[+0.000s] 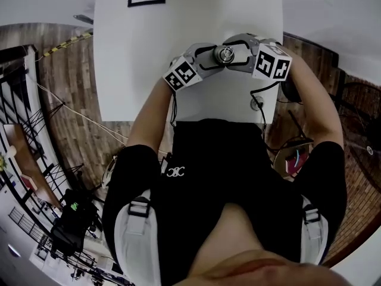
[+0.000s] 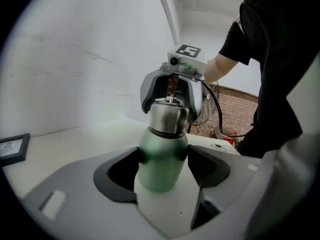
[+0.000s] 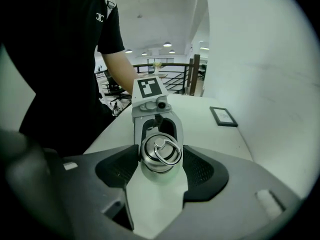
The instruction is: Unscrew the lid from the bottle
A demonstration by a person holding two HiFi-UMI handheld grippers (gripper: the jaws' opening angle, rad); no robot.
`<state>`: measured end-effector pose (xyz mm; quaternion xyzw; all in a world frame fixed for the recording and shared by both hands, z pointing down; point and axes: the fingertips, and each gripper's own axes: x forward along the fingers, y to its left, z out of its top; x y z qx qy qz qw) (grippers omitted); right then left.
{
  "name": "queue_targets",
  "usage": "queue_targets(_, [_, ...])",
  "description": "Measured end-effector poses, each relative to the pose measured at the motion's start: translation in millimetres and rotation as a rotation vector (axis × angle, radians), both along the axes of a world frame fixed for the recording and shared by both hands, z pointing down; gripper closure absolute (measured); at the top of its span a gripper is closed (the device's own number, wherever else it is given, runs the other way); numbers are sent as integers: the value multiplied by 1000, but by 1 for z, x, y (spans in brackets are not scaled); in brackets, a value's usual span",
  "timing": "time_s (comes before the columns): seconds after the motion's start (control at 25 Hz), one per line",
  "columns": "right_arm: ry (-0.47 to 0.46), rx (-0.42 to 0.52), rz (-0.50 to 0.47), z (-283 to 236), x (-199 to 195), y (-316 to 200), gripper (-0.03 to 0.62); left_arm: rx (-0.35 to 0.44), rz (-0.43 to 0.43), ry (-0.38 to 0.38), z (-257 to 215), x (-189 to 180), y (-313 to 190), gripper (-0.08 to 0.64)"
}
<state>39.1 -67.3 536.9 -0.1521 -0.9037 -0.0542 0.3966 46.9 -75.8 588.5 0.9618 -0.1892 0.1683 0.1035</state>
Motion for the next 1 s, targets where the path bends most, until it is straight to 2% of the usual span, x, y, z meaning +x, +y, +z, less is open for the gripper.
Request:
queue_targets(0.12, [-147,-5,200,-24,2,-5,331,2,-8,-1,1,-1,-1,198])
queue_targets(0.28, [-380,-8,609,-53,20,-13,331,3,-19,2,2,-1,1,199])
queue_targets(0.4, [-566,-18,944,-53,37,-13,331,10,-32,9,4,-2,0,198])
queue_targets(0.48, [-624,-23,1096,-46,41,-4,331,8,-41,15,5,-2,-1,198])
queue_targets(0.64, [-629,62,1241,-33,32,13,333,2,-50,22,3,-1,0,198])
queue_targets(0.76, [-650,120,1351,-28,23,4,333,4,-50,21,3,-1,-1,198])
queue_targets(0.88, [-633,193,1405,-27,13,-7,331,-2,-48,16,5,-1,-1,198])
queue_targets(1.0, [-622,215,1437,-20,7,-15,333,-5,-43,9,6,-1,-1,198])
